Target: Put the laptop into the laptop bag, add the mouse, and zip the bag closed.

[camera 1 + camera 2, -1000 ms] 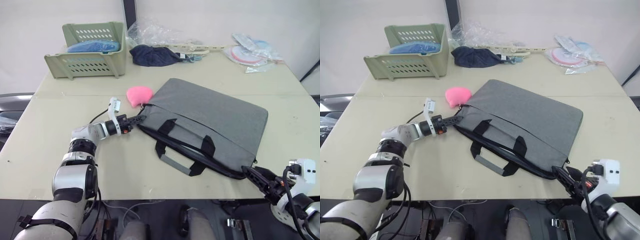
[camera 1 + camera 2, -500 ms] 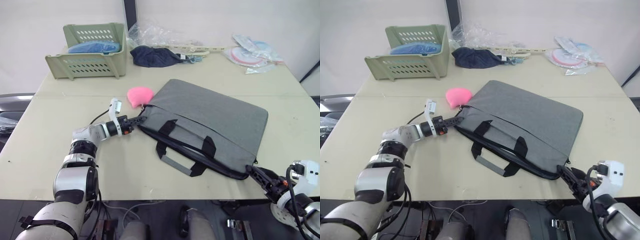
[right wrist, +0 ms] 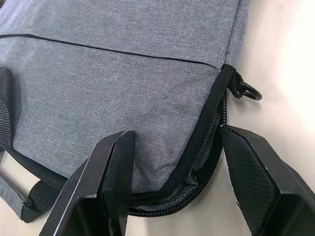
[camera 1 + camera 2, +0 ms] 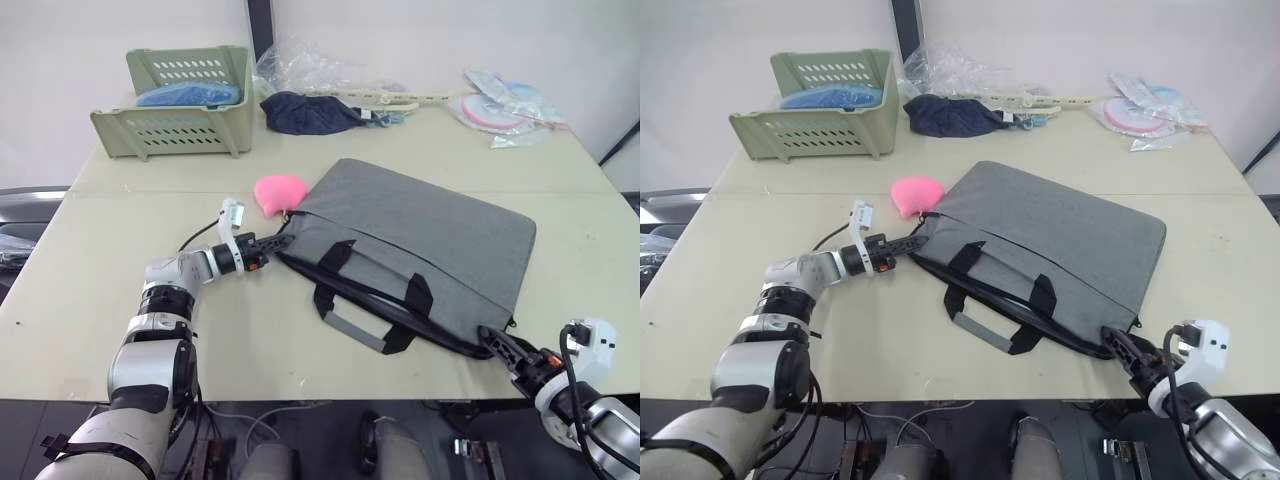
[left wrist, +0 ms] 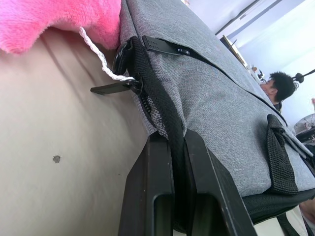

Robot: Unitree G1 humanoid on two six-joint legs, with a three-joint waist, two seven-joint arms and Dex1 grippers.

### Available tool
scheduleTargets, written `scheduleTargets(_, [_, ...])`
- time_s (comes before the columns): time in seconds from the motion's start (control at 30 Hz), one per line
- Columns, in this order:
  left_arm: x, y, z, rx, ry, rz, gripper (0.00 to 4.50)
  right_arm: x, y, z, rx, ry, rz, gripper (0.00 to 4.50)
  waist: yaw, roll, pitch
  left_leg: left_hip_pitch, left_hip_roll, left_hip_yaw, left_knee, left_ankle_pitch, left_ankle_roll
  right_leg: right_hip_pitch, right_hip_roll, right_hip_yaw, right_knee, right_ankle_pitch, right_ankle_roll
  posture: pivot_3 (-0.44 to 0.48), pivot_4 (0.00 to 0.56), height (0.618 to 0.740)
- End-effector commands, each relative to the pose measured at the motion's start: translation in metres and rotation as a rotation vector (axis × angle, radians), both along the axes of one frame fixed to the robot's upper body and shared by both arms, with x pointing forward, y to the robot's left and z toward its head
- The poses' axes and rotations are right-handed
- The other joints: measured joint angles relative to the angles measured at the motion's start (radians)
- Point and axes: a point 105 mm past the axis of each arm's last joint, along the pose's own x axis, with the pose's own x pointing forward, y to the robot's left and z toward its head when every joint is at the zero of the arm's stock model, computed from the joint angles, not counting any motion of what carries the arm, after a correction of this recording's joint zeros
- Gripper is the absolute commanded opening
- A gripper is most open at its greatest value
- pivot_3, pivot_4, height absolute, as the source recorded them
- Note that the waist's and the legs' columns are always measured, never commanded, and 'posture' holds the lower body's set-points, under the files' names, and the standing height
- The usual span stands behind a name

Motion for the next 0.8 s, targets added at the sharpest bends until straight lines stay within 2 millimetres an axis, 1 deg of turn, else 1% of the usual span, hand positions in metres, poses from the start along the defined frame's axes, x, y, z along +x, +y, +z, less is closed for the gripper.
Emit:
scheduleTargets(0.03, [-0.013,-0.008,-0.03,0.042,0.109,-0.035,0.01,-0.003,-0.002,-0.009,0.035,0.036,-0.034,3.04,0.0,0.0,0.0,0.0,0.0,0.0,0.0,0.0,0.0,0.0,0.0,0.0,0.0,0.0,0.0,0.0,0.15,0.74])
scheduleTargets(0.17, [-0.014,-0.009,-0.031,0.046,0.109,-0.037,0.01,-0.005,-0.007,-0.017,0.024,0.072,-0.06,3.04,0.0,0.0,0.0,0.0,0.0,0.0,0.0,0.0,0.0,0.001,0.0,0.0,0.0,0.0,0.0,0.0,0.15,0.74])
scheduleTargets(0.2, [-0.014,-0.009,-0.031,0.047,0.109,-0.037,0.0,-0.006,-0.007,-0.018,0.027,0.073,-0.063,2.79,0.0,-0.001,-0.001,0.0,0.0,0.0,0.0,0.0,0.0,0.001,0.0,0.0,0.0,0.0,0.0,0.0,0.15,0.74])
scheduleTargets(0.27, [-0.014,-0.009,-0.031,0.048,0.109,-0.037,0.0,-0.006,-0.007,-0.019,0.027,0.074,-0.064,2.15,0.001,-0.002,-0.002,0.001,0.0,0.0,0.0,0.0,0.0,0.001,0.0,0.0,-0.001,0.0,0.0,0.0,0.15,0.74])
scheduleTargets(0.3, [-0.014,-0.009,-0.031,0.05,0.108,-0.037,0.0,-0.006,-0.007,-0.019,0.025,0.075,-0.063,1.74,0.001,-0.003,-0.004,0.001,0.0,-0.001,0.0,-0.001,0.0,0.001,0.0,0.0,-0.001,0.0,0.0,0.0,0.15,0.74])
scheduleTargets(0.4, [-0.014,-0.009,-0.031,0.053,0.107,-0.038,0.0,-0.005,-0.008,-0.022,0.022,0.081,-0.072,0.31,0.001,-0.008,-0.008,0.001,0.0,-0.001,0.0,-0.001,0.0,0.002,0.0,0.0,-0.002,0.0,0.0,0.0,0.15,0.74])
scheduleTargets(0.43, [-0.014,-0.009,-0.031,0.055,0.107,-0.038,0.0,-0.005,-0.008,-0.022,0.025,0.081,-0.077,0.06,0.001,-0.01,-0.01,0.001,0.0,-0.001,0.0,-0.001,0.001,0.002,0.0,0.0,-0.002,0.0,0.0,0.0,0.15,0.74])
scheduleTargets(0.8, [-0.017,-0.008,-0.034,0.064,0.111,-0.041,0.0,-0.002,-0.011,-0.025,0.016,0.088,-0.082,0.06,0.001,-0.012,-0.012,0.001,0.0,-0.001,0.0,-0.002,0.001,0.003,0.0,-0.001,-0.004,0.0,0.0,0.0,0.15,0.74])
